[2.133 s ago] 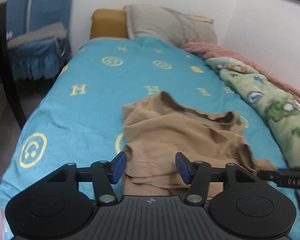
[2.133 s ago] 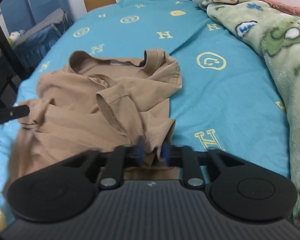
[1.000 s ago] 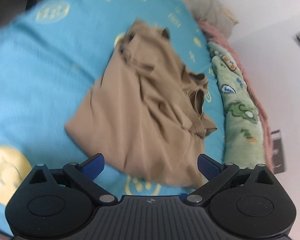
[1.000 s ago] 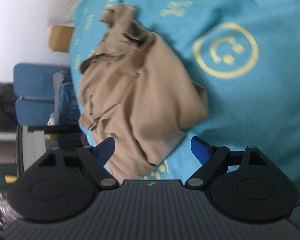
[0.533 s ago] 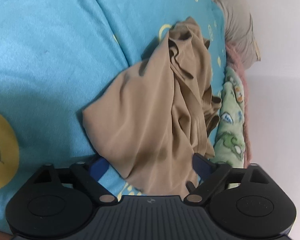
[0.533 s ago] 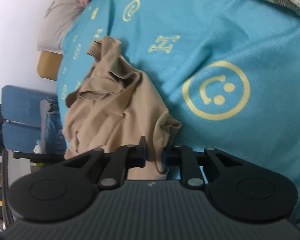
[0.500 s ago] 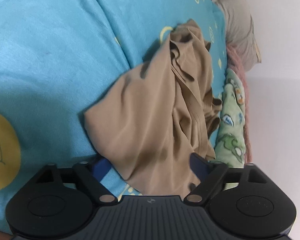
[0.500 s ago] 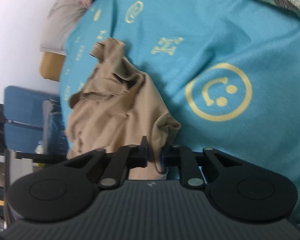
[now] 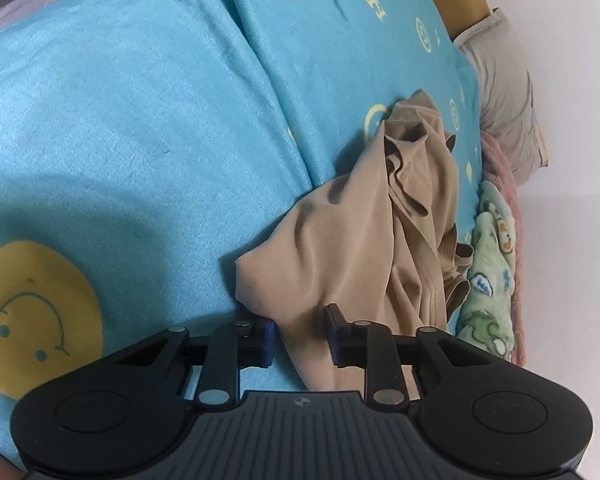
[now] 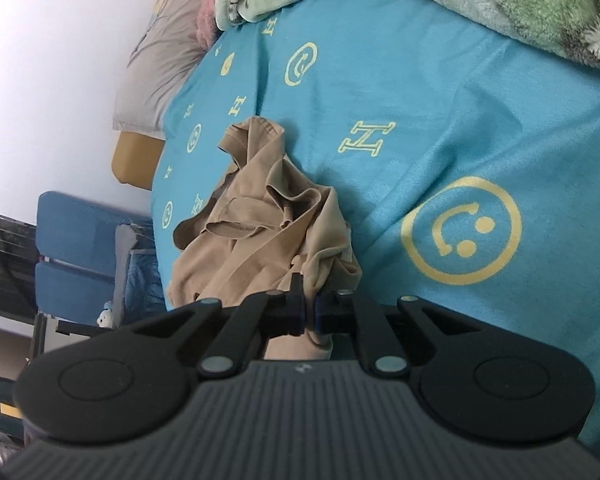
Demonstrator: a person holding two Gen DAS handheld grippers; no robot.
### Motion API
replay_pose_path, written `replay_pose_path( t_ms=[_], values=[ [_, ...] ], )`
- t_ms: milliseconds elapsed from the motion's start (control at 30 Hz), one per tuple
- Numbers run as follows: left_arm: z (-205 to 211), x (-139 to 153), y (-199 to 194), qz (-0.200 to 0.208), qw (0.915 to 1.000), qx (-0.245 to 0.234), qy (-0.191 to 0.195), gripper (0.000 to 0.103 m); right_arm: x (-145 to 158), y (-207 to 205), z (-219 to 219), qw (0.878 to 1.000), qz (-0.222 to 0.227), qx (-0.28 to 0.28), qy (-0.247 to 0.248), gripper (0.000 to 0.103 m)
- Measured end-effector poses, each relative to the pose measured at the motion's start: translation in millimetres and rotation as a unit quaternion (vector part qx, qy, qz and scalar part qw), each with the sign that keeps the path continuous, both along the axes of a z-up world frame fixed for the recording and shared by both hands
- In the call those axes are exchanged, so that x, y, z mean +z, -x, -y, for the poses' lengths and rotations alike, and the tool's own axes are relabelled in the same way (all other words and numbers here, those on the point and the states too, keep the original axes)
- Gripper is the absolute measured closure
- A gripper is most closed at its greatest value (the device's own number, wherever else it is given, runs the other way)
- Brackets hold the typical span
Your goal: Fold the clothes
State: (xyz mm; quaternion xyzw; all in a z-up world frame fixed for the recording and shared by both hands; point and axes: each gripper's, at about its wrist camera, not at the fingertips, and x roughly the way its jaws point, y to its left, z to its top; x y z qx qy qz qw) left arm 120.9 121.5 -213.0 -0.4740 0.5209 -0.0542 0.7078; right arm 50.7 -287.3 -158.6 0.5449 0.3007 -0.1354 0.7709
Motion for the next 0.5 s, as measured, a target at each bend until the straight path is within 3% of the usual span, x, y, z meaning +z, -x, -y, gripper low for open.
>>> replay_pose_path(
  t_ms=[133, 300, 500],
  values=[
    [-1.4, 6.8, -0.4, 0.019, 0.9997, 0.011, -0.002, 0.093, -0.5, 0.3, -0.6, 1.000, 0.003, -0.001, 0.007, 0.096],
    [4.1, 35.5, -4.0, 0.084, 0.9963, 0.017, -0.002, 0.094, 4.8, 4.1, -0.9, 1.000, 0.019, -0.006, 0.011, 0.096],
    [14.9, 84.7, 9.1, 0.174, 0.9847, 0.000, -0.014, 0.096, 26.5, 14.8, -0.7, 0.998, 0.065, -0.015, 0.007, 0.096]
  ],
)
